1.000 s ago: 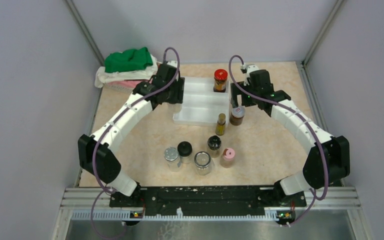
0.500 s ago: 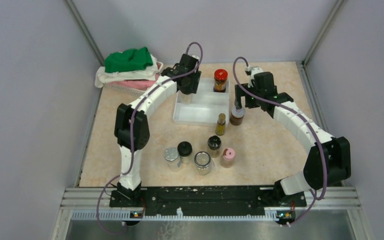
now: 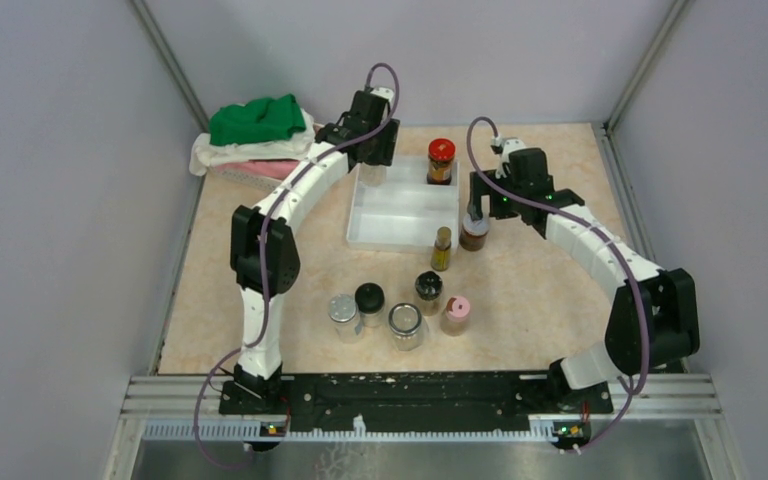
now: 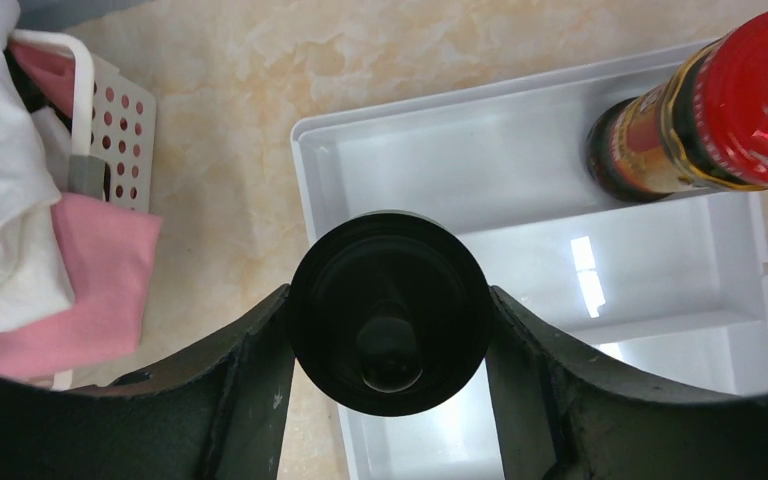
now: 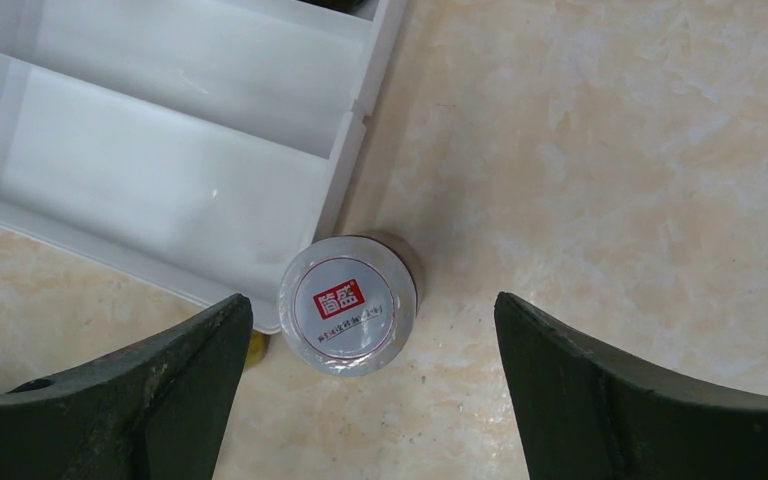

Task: Organize the condiment bottles
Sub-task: Place the bottle in the storage box.

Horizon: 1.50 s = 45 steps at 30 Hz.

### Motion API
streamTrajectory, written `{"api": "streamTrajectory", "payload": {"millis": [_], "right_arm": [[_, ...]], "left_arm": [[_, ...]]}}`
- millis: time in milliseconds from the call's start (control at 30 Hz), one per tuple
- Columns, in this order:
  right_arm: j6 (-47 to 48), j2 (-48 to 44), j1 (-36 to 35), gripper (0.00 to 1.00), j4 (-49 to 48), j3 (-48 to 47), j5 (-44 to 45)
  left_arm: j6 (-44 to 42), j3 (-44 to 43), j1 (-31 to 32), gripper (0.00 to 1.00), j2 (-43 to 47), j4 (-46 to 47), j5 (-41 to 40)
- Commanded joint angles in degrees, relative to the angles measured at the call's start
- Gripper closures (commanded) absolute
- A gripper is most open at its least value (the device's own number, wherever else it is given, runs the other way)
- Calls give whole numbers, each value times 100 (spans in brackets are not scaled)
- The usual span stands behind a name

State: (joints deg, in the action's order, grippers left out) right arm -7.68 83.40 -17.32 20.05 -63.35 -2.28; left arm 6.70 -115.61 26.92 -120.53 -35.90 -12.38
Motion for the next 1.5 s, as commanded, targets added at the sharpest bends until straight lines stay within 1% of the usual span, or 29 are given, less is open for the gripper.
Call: {"api": "streamTrajectory", "payload": {"millis": [0, 267, 467, 733, 867, 933, 967, 1033, 1067, 1167, 1267, 1467], "right_arm": [[-47, 122, 38, 10, -264, 38, -123], [-30, 208, 55, 10, -256, 41, -90], [-23, 243, 54, 10, -292, 143, -96], [-6, 322, 53, 11, -307, 134, -88], [-5, 364, 58, 11, -309, 132, -97], [-10, 379, 49, 11, -301, 136, -97], [-6, 378, 53, 11, -308, 131, -103], [-11, 371, 50, 11, -309, 131, -107], [-13, 378, 51, 11, -316, 135, -110], [-12, 382, 53, 11, -317, 139, -124], [-26, 369, 53, 11, -305, 156, -105], [-45, 429, 53, 3, -308, 169, -102]], "left_arm": [[-168, -315, -72, 100, -8, 743, 171], [-303, -200, -123, 100, -346, 1220, 303], [-322, 229, -247, 100, -393, 1652, 293], [-295, 325, -389, 100, -529, 1905, 367], [-328, 242, -399, 100, -655, 1855, 390], [-346, 237, -404, 94, -714, 1819, 456], [-343, 245, -401, 87, -734, 1777, 487], [-351, 292, -406, 58, -739, 1734, 586], [-348, 328, -400, 53, -732, 1734, 645], [-337, 406, -398, 51, -686, 1766, 861], [-286, 419, -398, 45, -642, 1797, 965], [-286, 470, -398, 17, -511, 1634, 711]]}}
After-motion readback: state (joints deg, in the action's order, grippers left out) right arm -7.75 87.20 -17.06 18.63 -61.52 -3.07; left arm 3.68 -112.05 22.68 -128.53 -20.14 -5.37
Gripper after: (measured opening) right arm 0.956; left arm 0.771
